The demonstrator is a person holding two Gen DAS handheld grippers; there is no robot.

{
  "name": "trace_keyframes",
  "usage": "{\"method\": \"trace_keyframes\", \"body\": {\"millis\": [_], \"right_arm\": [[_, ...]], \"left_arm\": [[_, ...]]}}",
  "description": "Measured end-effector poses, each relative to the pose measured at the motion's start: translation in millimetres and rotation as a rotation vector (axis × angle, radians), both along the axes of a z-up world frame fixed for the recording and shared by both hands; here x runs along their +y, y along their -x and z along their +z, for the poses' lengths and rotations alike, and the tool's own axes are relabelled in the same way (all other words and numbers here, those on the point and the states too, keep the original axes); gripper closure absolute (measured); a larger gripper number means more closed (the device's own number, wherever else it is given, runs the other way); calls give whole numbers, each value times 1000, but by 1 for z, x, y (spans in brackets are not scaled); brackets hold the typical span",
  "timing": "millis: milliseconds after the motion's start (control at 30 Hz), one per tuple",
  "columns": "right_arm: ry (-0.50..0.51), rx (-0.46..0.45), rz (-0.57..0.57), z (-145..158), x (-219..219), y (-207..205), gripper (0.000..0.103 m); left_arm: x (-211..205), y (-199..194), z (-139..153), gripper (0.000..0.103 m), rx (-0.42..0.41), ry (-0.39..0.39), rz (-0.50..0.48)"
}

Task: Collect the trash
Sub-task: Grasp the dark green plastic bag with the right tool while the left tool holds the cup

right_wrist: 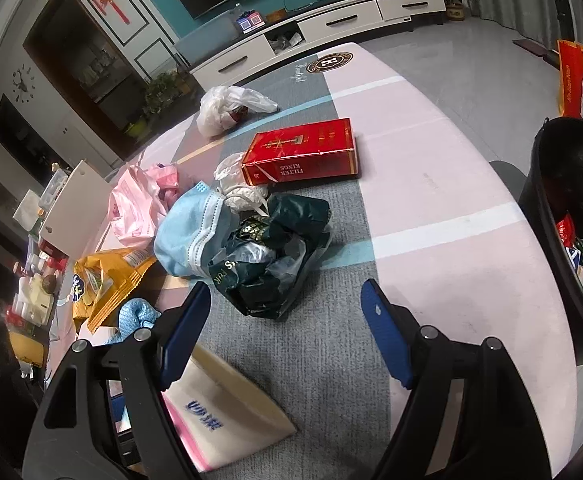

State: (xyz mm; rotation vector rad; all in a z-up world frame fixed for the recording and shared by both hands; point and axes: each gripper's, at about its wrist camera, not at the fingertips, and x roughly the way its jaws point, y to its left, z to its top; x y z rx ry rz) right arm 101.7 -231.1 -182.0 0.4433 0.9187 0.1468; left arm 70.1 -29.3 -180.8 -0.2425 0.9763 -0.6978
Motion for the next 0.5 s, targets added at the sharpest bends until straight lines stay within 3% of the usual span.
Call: {"method": "trace_keyframes", "body": {"millis": [133,267,367,433,500], "right_arm": [[-7,-23,0,3,4,-4,27],[16,-28,-2,1,12,-10,27],[35,-19,4,-4,18,-14,41],[48,-15,9,-6,22,-15,58],[72,-13,8,-7,24,-16,64]], "left_arm": [[22,4,20,62,-53,53,71],[36,10,35,62,-150,16,154],[39,13,39,62,-178,-6,188],[35,14,40,61,-208,-50,211],[36,15,40,61,-211,-49,220]]}}
